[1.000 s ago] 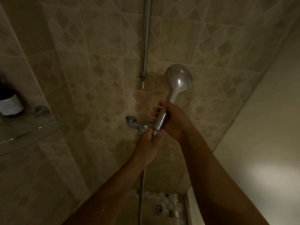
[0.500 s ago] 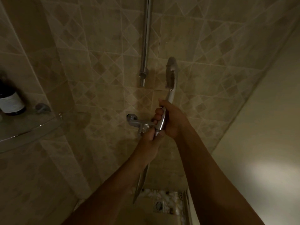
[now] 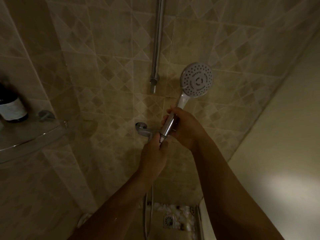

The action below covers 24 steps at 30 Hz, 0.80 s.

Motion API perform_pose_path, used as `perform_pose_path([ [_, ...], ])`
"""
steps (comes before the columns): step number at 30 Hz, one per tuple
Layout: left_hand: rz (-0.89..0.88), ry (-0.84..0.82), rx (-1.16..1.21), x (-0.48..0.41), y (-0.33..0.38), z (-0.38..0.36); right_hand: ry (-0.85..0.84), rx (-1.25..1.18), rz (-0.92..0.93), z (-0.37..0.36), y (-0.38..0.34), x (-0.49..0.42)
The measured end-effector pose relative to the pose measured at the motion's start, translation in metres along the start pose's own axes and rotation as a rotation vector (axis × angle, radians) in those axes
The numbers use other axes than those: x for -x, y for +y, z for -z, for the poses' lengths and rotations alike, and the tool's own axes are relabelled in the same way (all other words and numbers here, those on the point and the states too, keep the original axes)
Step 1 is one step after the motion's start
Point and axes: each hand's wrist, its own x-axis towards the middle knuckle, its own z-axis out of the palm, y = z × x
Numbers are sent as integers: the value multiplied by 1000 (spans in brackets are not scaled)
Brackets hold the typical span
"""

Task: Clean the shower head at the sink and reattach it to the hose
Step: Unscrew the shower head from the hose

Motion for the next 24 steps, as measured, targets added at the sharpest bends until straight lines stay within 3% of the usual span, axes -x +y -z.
perform_pose_path([
  [3,-34,67,-211,2,-6,-4,84,-44,10,-10,9,1],
  [5,-34,58,-197,3,-8,-6,133,-89,12,-14,14,0],
  [11,2,-251,319,3,3,-3,84,-228,-7,-4,7,2],
  [15,279,-562,689,5,11,9,-146,-314,-59,3,-3,9],
  [19,386,-862,962,8,12,17,-379,-343,-81,2,-8,14],
  [21,401,-862,1005,11,14,17,-368,-291,-67,1,-9,14],
  [24,352,-602,797,12,13,10,-189,-181,-59,-1,-8,12],
])
